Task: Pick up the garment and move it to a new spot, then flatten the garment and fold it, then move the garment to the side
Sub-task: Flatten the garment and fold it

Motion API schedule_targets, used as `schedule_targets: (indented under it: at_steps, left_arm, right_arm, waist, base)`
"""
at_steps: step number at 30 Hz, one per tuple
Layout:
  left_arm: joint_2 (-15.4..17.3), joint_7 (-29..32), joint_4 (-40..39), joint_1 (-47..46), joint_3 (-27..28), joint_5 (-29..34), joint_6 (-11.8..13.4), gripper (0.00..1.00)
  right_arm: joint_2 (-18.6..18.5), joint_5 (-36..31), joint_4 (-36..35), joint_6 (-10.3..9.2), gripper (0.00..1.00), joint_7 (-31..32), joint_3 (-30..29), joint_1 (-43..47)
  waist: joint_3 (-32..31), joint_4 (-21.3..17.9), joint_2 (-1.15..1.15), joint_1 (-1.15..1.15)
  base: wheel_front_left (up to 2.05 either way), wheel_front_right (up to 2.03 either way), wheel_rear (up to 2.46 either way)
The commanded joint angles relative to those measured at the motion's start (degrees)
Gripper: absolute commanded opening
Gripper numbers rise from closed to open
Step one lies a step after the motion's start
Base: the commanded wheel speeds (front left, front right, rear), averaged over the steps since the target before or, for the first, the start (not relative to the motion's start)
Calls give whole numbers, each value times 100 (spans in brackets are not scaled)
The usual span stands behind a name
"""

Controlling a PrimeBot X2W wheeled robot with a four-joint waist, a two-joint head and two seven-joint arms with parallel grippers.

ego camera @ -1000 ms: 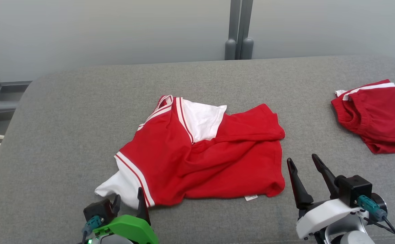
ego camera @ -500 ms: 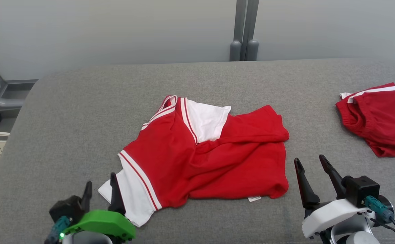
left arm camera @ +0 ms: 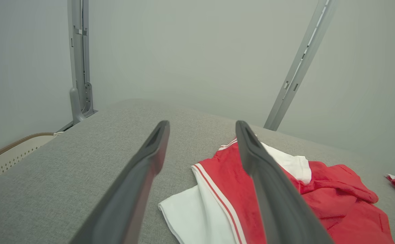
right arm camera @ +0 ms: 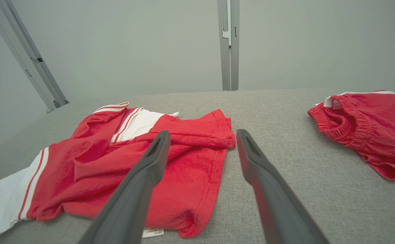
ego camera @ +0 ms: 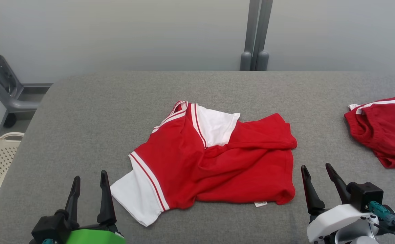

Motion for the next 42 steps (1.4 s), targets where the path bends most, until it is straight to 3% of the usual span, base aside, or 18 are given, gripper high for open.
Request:
schedule_targets:
  at_steps: [1,12,32,33,34,35,36,42]
  left_arm:
    - [-36,-3,3,125,84,125,-105,100]
    - [-349,-4,14,450,510,664,-591,100]
    - [-488,-4,88,335,338,1159,-967,100]
    - [-489,-4,101,332,325,1165,-982,100]
    - [-491,-4,110,328,312,1167,-991,100]
    - [-494,-4,134,335,289,1174,-1006,100]
    - [-495,-4,141,342,279,1179,-1009,100]
    - [-501,-4,191,418,242,1160,-1012,100]
  right_arm:
    - [-12,2,79,-8,100,-17,-32,72]
    - [-11,-215,1035,-9,100,301,-149,101]
    - [-13,-32,3389,-9,100,-127,-21,-1011]
    - [-12,-24,3499,-9,85,-148,-11,-1060]
    - [-15,-4,3595,-9,64,-170,-4,-1113]
    - [-14,10,3790,-9,20,-197,26,-1195]
    - [-13,2,3875,-9,0,-211,47,-1231]
    - [-22,-334,4062,-10,0,-210,-132,-1353]
  waist:
    - [-43,55,0,0]
    - [-74,256,0,0]
    - [180,733,0,0]
    - [184,754,0,0]
    - [186,772,0,0]
    - [185,803,0,0]
    - [182,816,0,0]
    - [104,882,0,0]
  base:
    - [0,0,0]
    - [0,0,0]
    - [0,0,0]
    - [0,0,0]
    - [0,0,0]
    - [0,0,0]
    - [0,0,0]
    - [0,0,0]
